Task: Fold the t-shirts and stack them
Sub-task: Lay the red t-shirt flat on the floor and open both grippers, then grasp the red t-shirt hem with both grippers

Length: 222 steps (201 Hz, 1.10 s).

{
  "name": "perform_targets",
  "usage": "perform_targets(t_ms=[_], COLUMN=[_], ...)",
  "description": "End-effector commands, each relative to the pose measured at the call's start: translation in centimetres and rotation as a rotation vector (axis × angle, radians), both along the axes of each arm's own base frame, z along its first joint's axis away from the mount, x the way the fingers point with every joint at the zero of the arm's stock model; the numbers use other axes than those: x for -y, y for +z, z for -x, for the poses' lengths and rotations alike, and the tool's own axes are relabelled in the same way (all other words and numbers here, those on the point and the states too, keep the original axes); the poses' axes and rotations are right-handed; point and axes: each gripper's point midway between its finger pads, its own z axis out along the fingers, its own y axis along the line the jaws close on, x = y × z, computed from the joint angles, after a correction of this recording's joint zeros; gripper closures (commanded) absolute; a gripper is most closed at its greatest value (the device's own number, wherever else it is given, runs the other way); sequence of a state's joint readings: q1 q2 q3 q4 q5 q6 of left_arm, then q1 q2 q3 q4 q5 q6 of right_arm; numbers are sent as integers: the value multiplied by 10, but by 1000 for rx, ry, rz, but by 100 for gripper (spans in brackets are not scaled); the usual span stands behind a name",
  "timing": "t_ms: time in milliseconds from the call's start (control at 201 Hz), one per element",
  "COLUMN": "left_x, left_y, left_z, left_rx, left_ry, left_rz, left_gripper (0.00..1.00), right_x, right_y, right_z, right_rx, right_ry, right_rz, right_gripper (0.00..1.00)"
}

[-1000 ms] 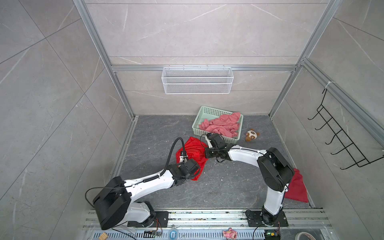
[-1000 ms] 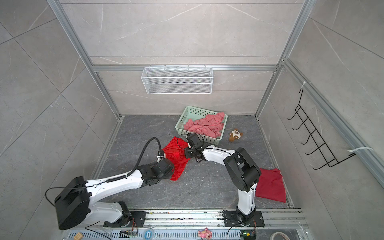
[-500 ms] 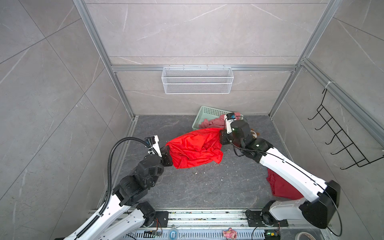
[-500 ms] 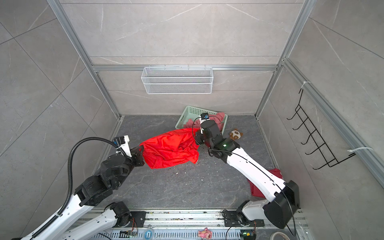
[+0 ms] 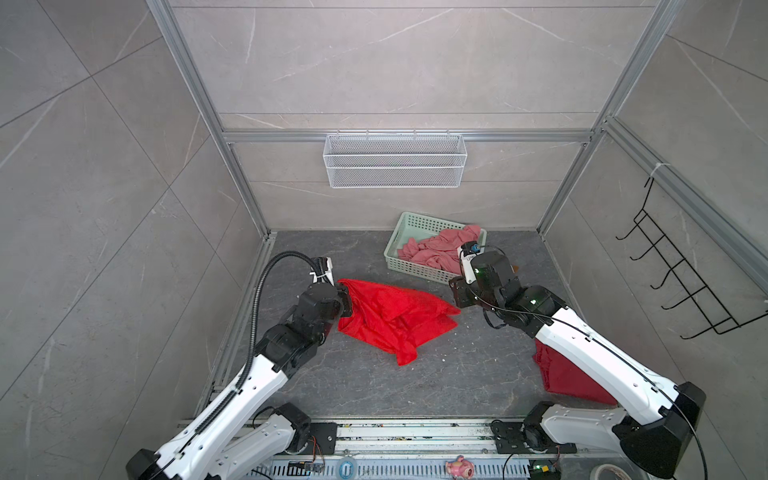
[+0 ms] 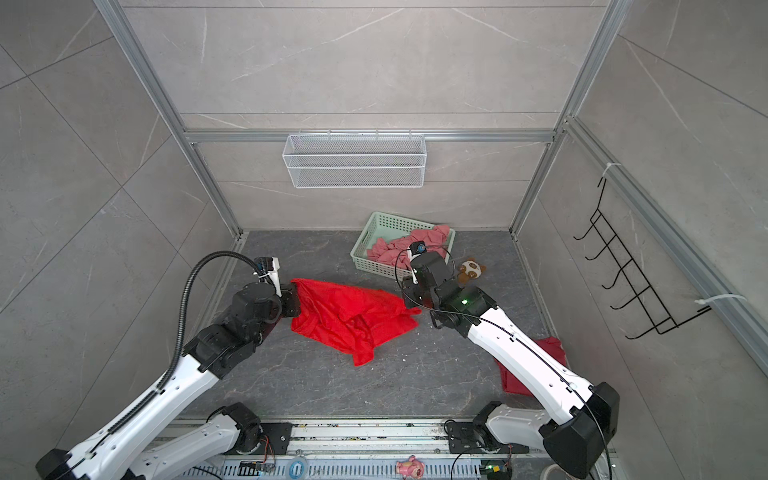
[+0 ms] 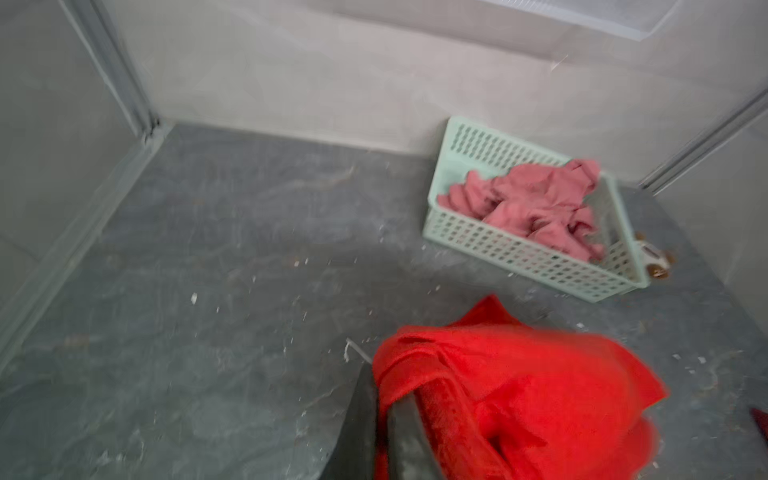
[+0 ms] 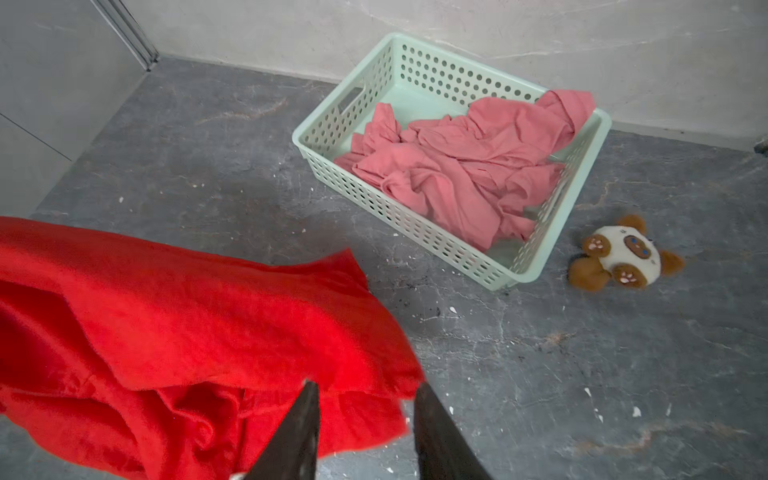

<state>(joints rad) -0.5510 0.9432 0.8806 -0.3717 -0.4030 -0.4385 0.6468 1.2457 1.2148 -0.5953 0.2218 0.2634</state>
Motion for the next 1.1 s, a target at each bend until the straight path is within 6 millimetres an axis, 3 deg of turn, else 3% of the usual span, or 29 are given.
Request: perform_targets(t_ms=[0,85,119,179,323,488,577,597,667,697,751,950,1100], left_x=[0,-3,-6,-12,-16,-22,-13,-10,-2,-1,1,-16,-28], left_y=[-10,-25,-32,-40,-46,-58,-85,-91,-117,-127,-144,-175,-192], left_z=[-22,-37,-42,-48,-46,-24,-6,-2,11,15,23,50,62], left_rx=[-36,-82,-111,-158,-207,-274,-378,-399,-465,-482,-519,-582,-628], left_ry=[19,49,71,111,125,131,107,100,94,101,115,192,248], left_rz=[104,49,14,-42,-83,-65,10,33,100,126,169,169,133], left_gripper=[93,46,36,31,27,26,28,29,30,30,30,31,32], right_x=[3,-7,-12,-21,-35,-57,-72,-74,-81,-83,-84,-93,-97], right_y=[-1,-9,-12,-20,-43,-79,-103,-111,-133,-141,-156,-190,-205], right_z=[-5,-9,-10,-10,-9,-5,0,2,7,9,10,14,16], right_rx=[5,-21,-30,-56,-115,-209,-257,-271,-293,-297,-317,-383,-411], right_ry=[-37,-16,-1,26,58,88,123,127,147,148,142,147,164], right_rz=[0,-11,-19,-34,-73,-144,-162,-155,-129,-124,-121,-122,-103], right_gripper=[58,57,57,55,50,45,42,38,36,27,26,26,26])
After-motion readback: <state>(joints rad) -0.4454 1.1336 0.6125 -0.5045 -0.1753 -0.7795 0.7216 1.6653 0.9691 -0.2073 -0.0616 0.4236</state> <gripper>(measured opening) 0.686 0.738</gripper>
